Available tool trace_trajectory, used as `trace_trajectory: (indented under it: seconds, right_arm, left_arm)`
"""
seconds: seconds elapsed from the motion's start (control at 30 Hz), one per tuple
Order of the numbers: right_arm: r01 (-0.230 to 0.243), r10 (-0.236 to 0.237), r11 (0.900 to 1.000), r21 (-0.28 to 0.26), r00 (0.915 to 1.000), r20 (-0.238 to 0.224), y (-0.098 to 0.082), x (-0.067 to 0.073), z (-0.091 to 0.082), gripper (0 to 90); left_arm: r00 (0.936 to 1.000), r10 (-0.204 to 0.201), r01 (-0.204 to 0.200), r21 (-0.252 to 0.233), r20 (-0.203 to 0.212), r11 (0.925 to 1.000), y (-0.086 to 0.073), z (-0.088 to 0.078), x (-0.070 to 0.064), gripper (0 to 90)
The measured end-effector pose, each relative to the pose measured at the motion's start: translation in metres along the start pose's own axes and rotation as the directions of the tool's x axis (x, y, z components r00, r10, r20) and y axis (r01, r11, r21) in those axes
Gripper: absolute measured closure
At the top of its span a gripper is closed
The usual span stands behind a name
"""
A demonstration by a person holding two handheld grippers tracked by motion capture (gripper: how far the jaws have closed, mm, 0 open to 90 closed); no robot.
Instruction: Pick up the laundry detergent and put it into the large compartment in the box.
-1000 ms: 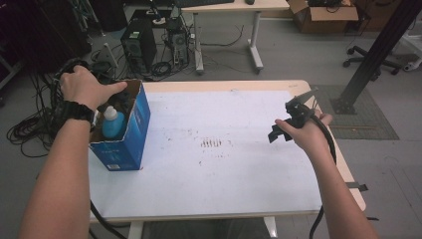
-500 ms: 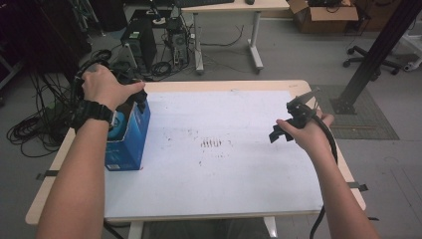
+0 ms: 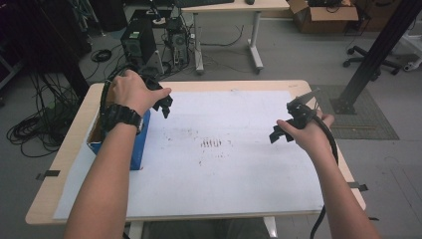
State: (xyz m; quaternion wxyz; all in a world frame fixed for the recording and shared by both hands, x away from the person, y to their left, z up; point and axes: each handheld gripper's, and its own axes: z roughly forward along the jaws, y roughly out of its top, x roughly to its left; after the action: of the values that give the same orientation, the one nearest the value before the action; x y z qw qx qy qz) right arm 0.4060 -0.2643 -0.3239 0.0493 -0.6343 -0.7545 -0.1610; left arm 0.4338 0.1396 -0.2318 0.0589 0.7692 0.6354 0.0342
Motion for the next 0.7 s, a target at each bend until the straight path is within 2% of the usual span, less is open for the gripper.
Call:
trace_trajectory:
  seconds: [0.23, 0.37, 0.7]
  right_arm:
    - [-0.002, 0.002, 1.0, 0.0, 1.0, 0.002, 0.0, -0.001, 0.0, 3.5]
    - [-0.003, 0.003, 1.0, 0.002, 1.0, 0.004, 0.0, -0.002, 0.001, 3.5]
    - [0.0, 0.0, 1.0, 0.001, 1.0, 0.003, 0.001, 0.001, 0.001, 3.5]
  left_arm:
    - [0.9997, 0.01, -0.011, 0.007, 0.022, 0.9999, 0.002, 0.011, -0.013, 27.8]
    - [0.9996, 0.023, -0.023, 0.022, 0.017, 0.9995, 0.004, 0.017, -0.02, 26.7]
    - [0.9988, 0.031, -0.033, 0.035, 0.038, 0.9989, 0.004, 0.027, -0.03, 24.6]
